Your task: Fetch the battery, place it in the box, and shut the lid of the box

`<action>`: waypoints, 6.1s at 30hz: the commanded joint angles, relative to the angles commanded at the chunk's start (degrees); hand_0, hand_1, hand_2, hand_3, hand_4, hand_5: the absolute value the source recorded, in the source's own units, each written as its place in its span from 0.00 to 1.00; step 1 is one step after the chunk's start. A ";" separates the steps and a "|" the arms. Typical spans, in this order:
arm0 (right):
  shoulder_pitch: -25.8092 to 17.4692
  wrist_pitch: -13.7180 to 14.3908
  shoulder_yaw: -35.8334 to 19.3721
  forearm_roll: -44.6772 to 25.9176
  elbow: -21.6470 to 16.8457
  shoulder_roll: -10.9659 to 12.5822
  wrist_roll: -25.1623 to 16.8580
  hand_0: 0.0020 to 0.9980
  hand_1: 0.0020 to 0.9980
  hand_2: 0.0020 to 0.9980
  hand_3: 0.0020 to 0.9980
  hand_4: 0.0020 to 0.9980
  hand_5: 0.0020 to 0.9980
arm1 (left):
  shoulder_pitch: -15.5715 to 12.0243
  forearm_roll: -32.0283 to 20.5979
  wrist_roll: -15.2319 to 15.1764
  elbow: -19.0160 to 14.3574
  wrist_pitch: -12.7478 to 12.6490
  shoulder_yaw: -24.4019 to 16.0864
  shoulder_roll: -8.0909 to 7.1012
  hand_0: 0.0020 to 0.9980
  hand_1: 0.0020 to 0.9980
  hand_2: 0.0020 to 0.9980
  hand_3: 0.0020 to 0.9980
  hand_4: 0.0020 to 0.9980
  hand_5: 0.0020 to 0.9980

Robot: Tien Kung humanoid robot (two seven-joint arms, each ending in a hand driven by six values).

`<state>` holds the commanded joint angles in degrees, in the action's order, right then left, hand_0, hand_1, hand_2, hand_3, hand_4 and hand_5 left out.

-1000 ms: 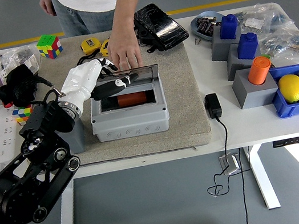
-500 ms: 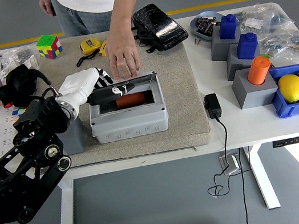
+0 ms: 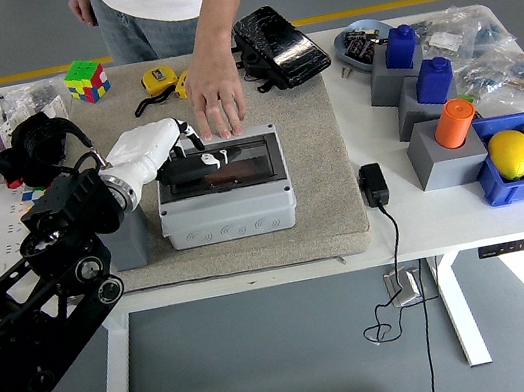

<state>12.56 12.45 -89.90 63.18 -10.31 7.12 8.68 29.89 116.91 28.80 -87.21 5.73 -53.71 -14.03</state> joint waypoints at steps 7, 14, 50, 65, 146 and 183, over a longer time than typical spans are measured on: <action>0.23 0.06 -0.22 0.17 0.00 -0.22 0.09 0.81 0.75 0.73 0.79 1.00 1.00 | -4.33 6.49 -13.27 1.55 -15.64 -5.58 2.25 0.80 0.78 0.77 0.76 1.00 1.00; 0.15 -0.27 -0.50 0.38 0.00 -0.24 0.37 0.81 0.75 0.73 0.79 1.00 1.00 | -7.13 5.22 -27.61 2.46 -32.40 -12.01 1.77 0.96 0.94 0.93 0.88 1.00 1.00; -0.06 -0.66 -0.07 -0.15 0.00 -1.44 -0.49 0.81 0.75 0.73 0.79 1.00 1.00 | -19.80 -41.27 -41.59 3.05 -15.90 -34.80 2.59 1.00 1.00 0.98 0.97 1.00 1.00; -0.43 -0.70 -0.64 0.98 0.00 -1.30 0.01 0.81 0.75 0.73 0.79 1.00 1.00 | -20.25 -36.19 -33.98 2.28 -11.74 -35.46 2.74 0.91 0.86 0.82 0.83 1.00 1.00; -0.02 -0.43 -0.62 0.42 0.00 -1.55 -0.15 0.81 0.75 0.73 0.79 1.00 1.00 | -20.80 -37.32 -36.06 2.03 -16.96 -34.87 3.46 0.80 0.77 0.77 0.78 1.00 1.00; 0.15 -0.18 -0.23 0.34 0.00 -1.19 0.23 0.81 0.75 0.73 0.79 1.00 1.00 | -20.77 -37.54 -36.29 1.80 -17.13 -34.54 2.94 0.80 0.76 0.77 0.78 1.00 1.00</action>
<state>12.71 12.27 -90.13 63.53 -10.31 5.93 8.90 9.12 79.36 -7.49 -85.41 -11.40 -88.25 -11.09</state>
